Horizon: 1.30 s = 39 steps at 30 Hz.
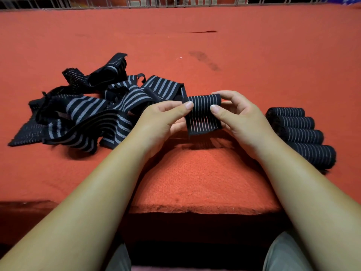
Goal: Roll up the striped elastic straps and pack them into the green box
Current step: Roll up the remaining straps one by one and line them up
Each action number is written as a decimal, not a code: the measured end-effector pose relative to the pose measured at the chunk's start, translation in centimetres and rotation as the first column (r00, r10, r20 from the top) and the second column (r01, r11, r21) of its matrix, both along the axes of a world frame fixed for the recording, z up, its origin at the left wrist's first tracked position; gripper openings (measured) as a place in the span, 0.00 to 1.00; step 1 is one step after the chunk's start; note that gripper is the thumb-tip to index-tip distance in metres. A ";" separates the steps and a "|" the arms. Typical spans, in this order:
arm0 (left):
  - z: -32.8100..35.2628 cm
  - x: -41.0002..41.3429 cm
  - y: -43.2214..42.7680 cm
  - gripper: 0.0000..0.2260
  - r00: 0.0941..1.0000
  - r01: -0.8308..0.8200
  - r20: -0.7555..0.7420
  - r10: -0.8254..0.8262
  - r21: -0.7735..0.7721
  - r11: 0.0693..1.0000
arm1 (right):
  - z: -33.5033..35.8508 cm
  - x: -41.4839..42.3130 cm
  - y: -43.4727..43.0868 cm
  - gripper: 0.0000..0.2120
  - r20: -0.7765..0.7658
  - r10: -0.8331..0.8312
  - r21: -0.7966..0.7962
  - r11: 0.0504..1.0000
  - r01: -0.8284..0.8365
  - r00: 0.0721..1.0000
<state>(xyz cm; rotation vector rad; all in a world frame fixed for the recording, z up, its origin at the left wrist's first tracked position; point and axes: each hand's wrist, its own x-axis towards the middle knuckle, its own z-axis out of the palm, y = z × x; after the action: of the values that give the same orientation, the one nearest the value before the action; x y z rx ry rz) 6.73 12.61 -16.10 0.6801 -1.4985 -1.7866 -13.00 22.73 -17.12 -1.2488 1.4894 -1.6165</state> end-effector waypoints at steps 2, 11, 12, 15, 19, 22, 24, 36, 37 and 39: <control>0.1 0.1 0.0 0.13 1.000 -0.016 -0.020 0.016 0.005 1.000 | 0.1 0.2 0.0 0.13 0.018 -0.011 0.016 1.000 0.011 1.000; -0.4 0.1 -0.5 0.12 0.997 -0.078 0.016 0.079 -0.039 0.996 | 0.0 0.0 0.0 0.12 -0.044 -0.064 0.041 0.997 0.066 0.997; -0.6 0.1 -0.6 0.12 0.995 -0.092 0.031 0.093 -0.055 0.994 | 0.0 0.0 -0.1 0.12 -0.056 -0.069 0.042 0.997 0.071 0.996; -0.6 0.2 -0.7 0.14 0.995 -0.081 0.058 0.087 -0.088 0.993 | 0.1 0.0 0.0 0.15 -0.079 -0.057 0.055 0.997 0.062 0.995; -0.4 0.1 -0.6 0.17 0.991 -0.120 0.055 0.124 -0.076 0.990 | 0.1 -0.1 0.1 0.18 -0.135 -0.046 0.064 0.996 0.055 0.990; -0.6 0.0 -0.7 0.19 0.988 -0.131 0.065 0.137 -0.094 0.987 | 0.2 0.0 0.2 0.20 -0.177 -0.053 0.071 0.995 0.066 0.983; -0.7 0.1 -0.8 0.20 0.988 -0.125 0.077 0.134 -0.103 0.987 | 0.2 0.0 0.2 0.20 -0.187 -0.062 0.079 0.994 0.078 0.980; -0.5 -0.3 0.8 0.20 0.987 -0.124 0.089 0.133 -0.104 0.987 | 1.3 0.1 1.9 0.19 -0.261 -0.124 0.101 0.983 0.154 0.958; -0.4 -0.4 1.2 0.19 0.987 -0.127 0.088 0.136 -0.105 0.986 | 1.4 0.1 2.3 0.20 -0.277 -0.129 0.106 0.981 0.163 0.952; -0.2 -0.9 2.0 0.18 0.985 -0.137 0.091 0.147 -0.110 0.985 | 1.5 -0.3 3.1 0.20 -0.320 -0.150 0.117 0.974 0.196 0.936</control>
<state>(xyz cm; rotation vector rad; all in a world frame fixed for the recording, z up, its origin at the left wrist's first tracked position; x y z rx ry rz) 5.84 14.63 -16.33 0.8127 -1.5553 -1.5780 -13.27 25.82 -15.64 -1.3651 1.9249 -1.4330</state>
